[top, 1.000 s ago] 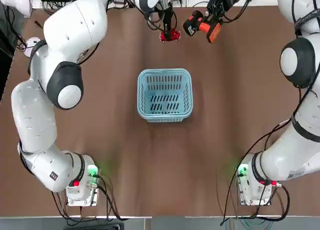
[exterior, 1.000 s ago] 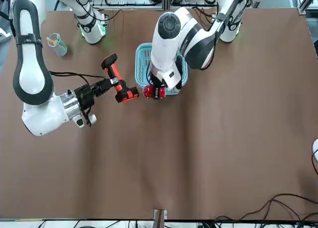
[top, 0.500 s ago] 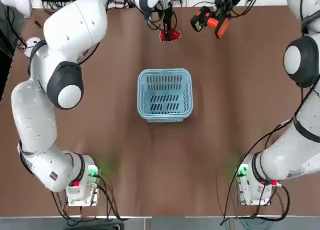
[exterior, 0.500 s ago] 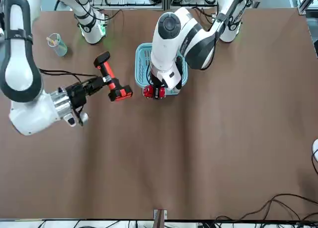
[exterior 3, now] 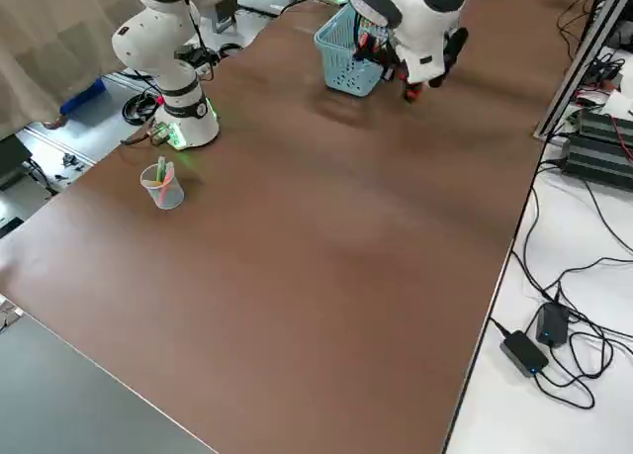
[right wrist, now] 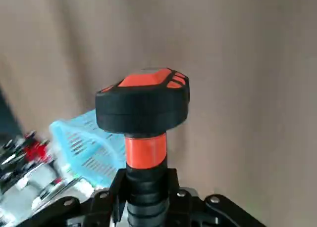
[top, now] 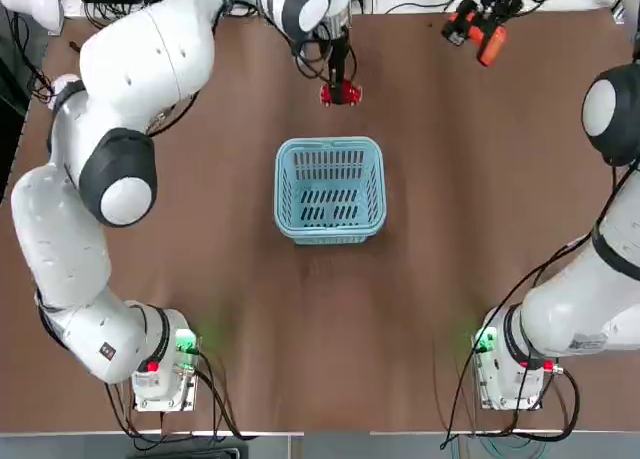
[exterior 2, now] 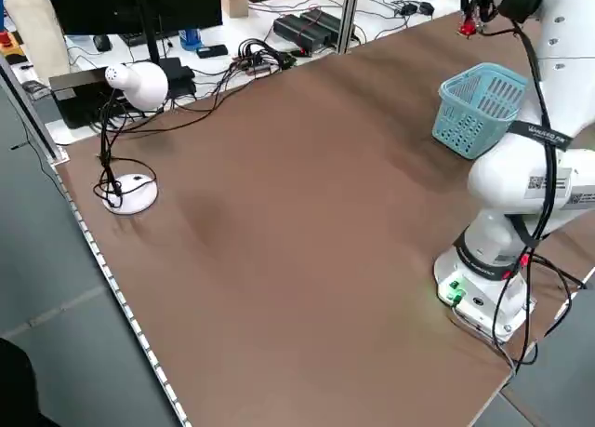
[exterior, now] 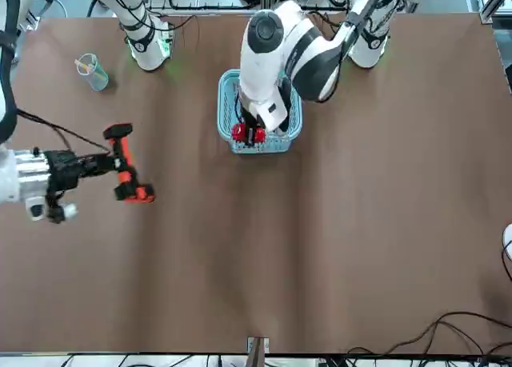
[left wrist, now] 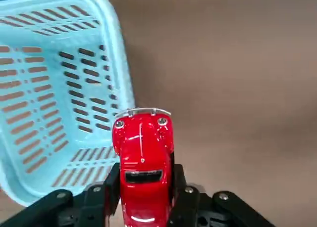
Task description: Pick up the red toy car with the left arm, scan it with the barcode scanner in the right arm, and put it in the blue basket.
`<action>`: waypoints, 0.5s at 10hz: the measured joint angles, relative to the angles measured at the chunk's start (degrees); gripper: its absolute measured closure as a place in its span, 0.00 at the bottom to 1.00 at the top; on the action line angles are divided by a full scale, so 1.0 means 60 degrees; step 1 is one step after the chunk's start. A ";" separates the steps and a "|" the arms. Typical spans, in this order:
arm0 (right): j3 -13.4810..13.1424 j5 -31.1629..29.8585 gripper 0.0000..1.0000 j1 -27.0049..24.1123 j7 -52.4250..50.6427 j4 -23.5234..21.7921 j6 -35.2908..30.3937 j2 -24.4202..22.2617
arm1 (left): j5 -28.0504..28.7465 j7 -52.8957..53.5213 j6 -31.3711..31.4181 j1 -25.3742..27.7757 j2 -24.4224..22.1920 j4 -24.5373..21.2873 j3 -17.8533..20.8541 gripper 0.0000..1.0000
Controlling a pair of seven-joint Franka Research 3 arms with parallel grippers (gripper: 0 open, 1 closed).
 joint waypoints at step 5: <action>0.0042 -0.3252 0.63 -0.0010 0.0073 0.0038 0.2730 0.0614 | -0.0083 -0.0118 0.1905 -0.0010 -0.1655 -0.3834 -0.0820 0.56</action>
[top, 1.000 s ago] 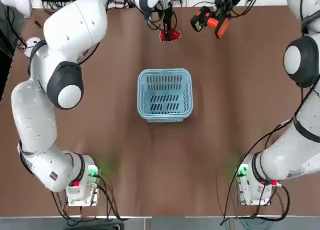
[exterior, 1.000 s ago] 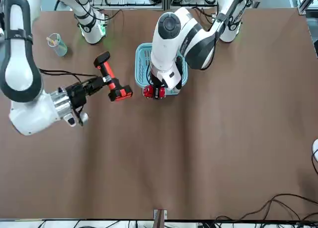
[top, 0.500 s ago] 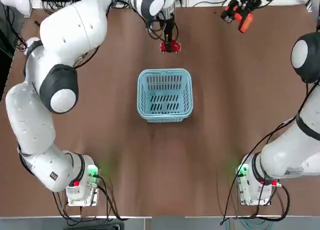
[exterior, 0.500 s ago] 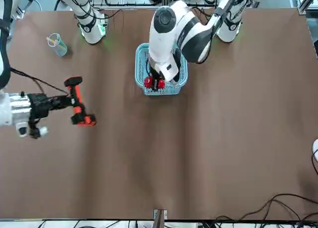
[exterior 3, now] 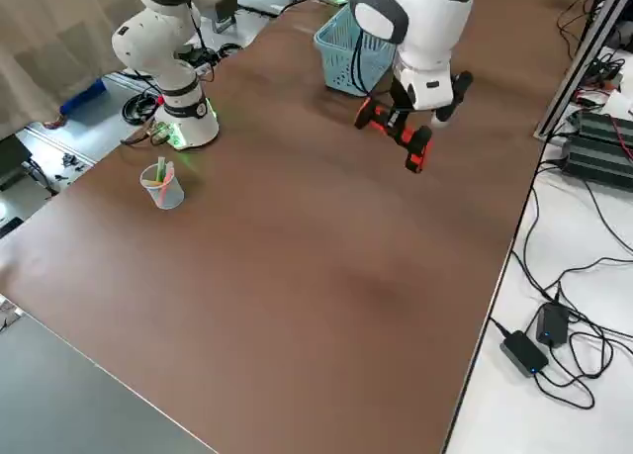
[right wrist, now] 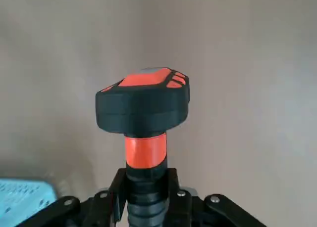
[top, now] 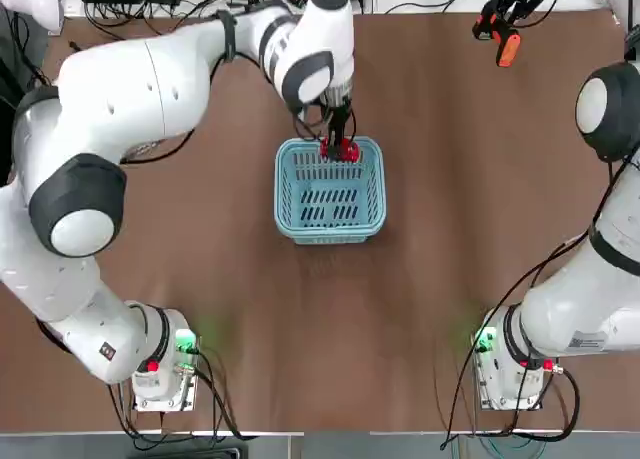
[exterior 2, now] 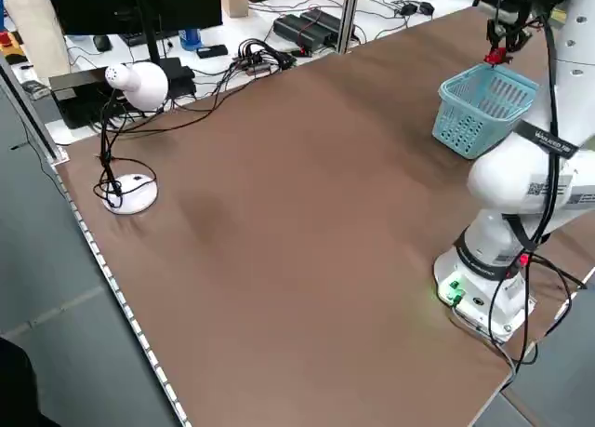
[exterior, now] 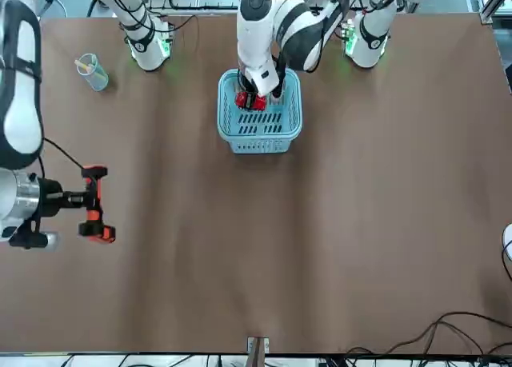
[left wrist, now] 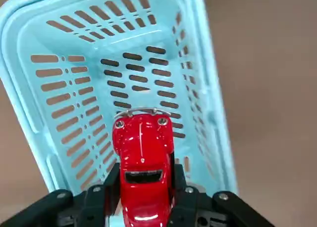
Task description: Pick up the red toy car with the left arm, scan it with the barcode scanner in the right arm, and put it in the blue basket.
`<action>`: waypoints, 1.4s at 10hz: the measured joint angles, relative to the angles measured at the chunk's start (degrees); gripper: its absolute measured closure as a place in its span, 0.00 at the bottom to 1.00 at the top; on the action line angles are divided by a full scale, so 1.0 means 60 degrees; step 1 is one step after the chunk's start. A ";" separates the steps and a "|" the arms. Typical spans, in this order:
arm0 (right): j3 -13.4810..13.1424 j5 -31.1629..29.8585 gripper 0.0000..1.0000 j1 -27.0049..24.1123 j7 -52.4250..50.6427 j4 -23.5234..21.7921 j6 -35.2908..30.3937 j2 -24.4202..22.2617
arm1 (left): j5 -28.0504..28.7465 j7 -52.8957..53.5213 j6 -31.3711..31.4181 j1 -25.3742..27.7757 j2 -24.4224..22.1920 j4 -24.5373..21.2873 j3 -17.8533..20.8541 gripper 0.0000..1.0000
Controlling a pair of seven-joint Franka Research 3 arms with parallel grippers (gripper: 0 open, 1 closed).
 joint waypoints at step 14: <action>-0.0003 -0.0366 0.63 -0.0282 -0.0659 -0.0722 0.5171 0.2463 | 0.1979 0.0553 0.1994 -0.0295 0.1979 -0.0991 -0.0606 0.56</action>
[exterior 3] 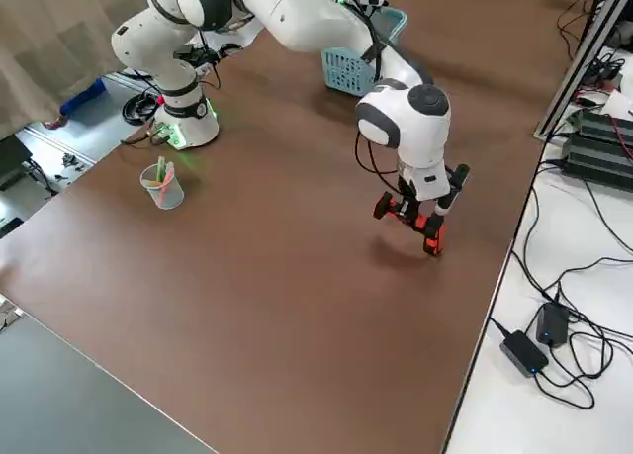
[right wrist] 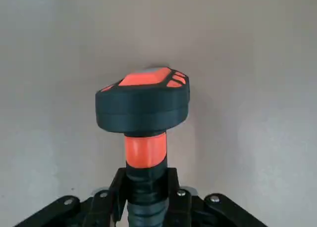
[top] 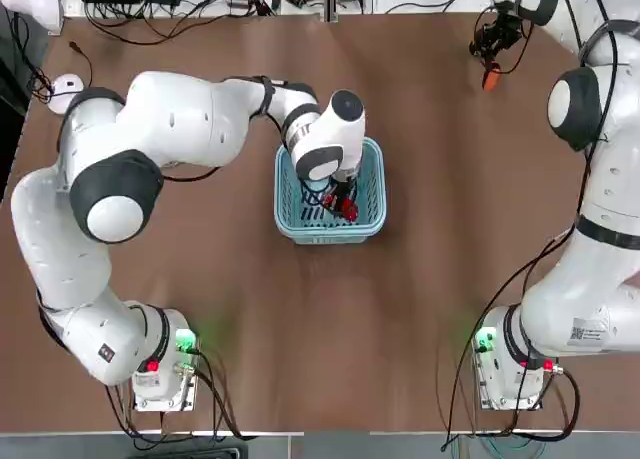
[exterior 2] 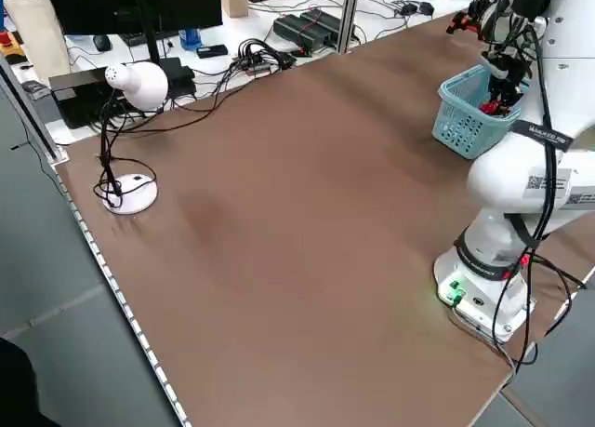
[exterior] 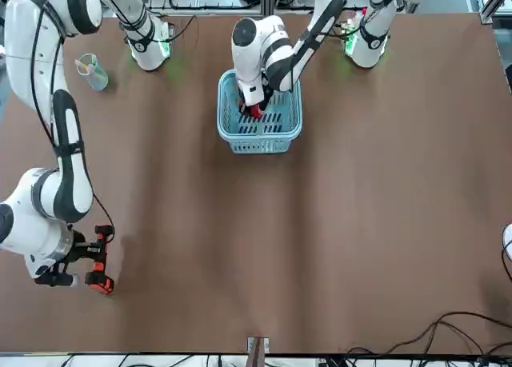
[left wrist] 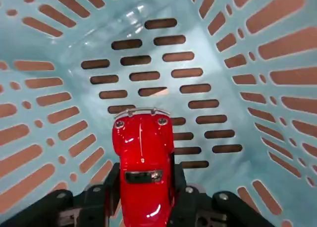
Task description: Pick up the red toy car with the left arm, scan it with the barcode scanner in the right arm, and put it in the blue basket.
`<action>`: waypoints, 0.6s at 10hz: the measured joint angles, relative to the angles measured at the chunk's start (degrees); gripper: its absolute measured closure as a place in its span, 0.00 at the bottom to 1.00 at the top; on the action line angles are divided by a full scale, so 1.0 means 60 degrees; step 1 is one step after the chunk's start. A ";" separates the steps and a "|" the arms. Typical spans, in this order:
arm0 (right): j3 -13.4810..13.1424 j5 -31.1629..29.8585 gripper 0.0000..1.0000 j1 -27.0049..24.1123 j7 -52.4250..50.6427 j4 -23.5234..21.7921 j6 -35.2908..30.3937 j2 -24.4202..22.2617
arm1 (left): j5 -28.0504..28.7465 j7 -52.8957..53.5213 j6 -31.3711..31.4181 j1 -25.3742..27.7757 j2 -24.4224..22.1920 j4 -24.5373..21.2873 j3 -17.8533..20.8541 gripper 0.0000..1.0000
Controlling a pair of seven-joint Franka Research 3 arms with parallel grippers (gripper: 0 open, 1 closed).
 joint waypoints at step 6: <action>-0.0014 -0.0006 0.63 -0.0060 -0.0336 -0.0287 0.0385 0.0070 | 0.0296 0.0399 0.0172 0.0011 0.0576 0.0257 0.0004 0.56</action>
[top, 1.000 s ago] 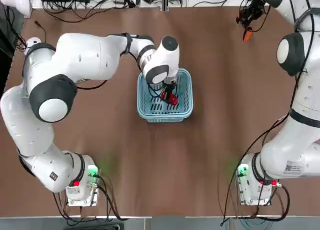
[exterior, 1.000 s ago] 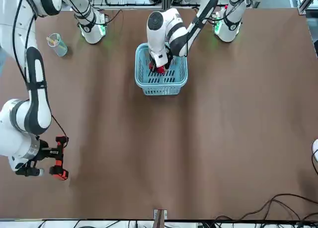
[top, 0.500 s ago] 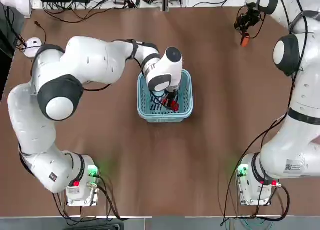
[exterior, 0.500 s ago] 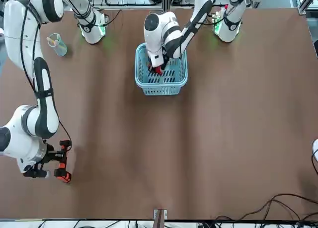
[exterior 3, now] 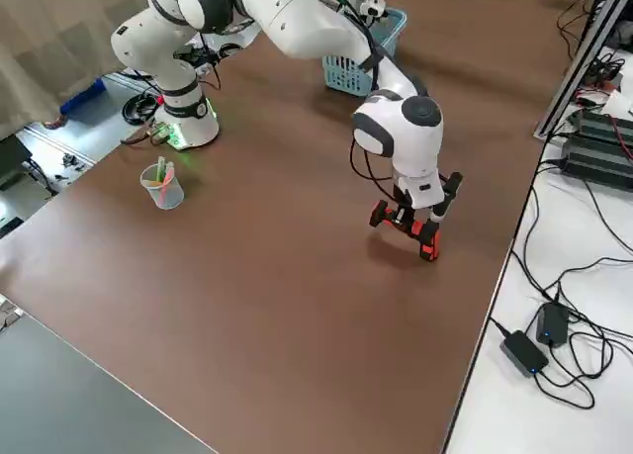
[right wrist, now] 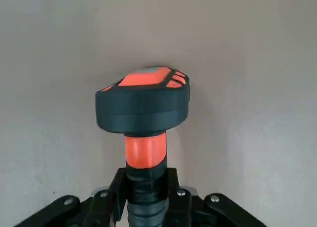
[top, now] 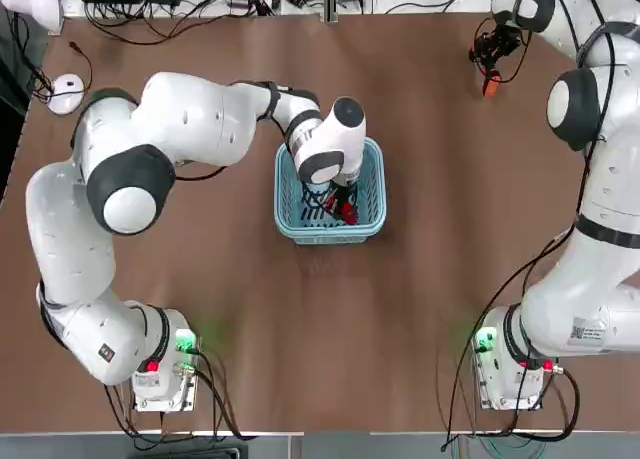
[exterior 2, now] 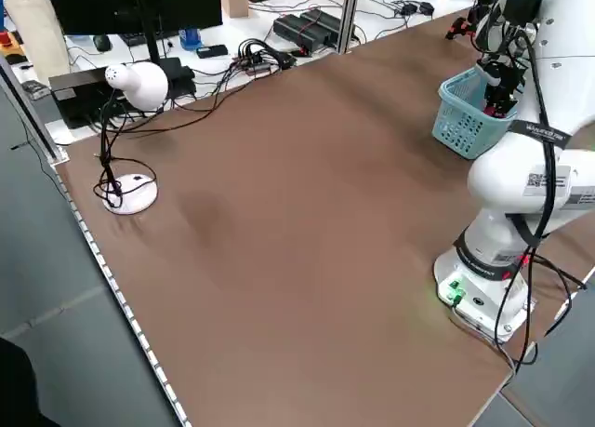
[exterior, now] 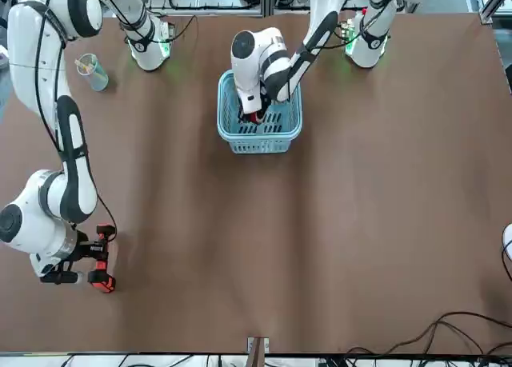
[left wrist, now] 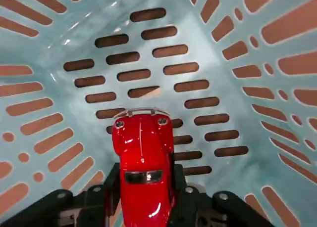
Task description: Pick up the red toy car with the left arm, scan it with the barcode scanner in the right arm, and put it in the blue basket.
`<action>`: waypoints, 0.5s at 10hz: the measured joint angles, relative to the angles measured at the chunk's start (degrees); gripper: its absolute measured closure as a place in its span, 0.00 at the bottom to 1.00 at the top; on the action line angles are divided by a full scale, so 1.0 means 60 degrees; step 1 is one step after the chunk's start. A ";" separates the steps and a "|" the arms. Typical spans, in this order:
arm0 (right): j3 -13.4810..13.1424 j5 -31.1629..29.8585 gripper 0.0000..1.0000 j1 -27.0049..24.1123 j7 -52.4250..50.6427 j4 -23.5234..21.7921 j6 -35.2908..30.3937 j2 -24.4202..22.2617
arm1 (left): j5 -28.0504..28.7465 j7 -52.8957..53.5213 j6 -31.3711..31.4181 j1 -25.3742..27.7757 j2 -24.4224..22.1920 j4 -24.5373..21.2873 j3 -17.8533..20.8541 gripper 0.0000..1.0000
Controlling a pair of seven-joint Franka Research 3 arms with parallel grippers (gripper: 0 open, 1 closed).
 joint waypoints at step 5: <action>0.0005 0.0000 0.63 -0.0002 -0.0065 -0.0295 0.0603 0.0003 | 0.0226 0.0000 0.0024 0.0002 0.0448 0.0273 0.0022 0.56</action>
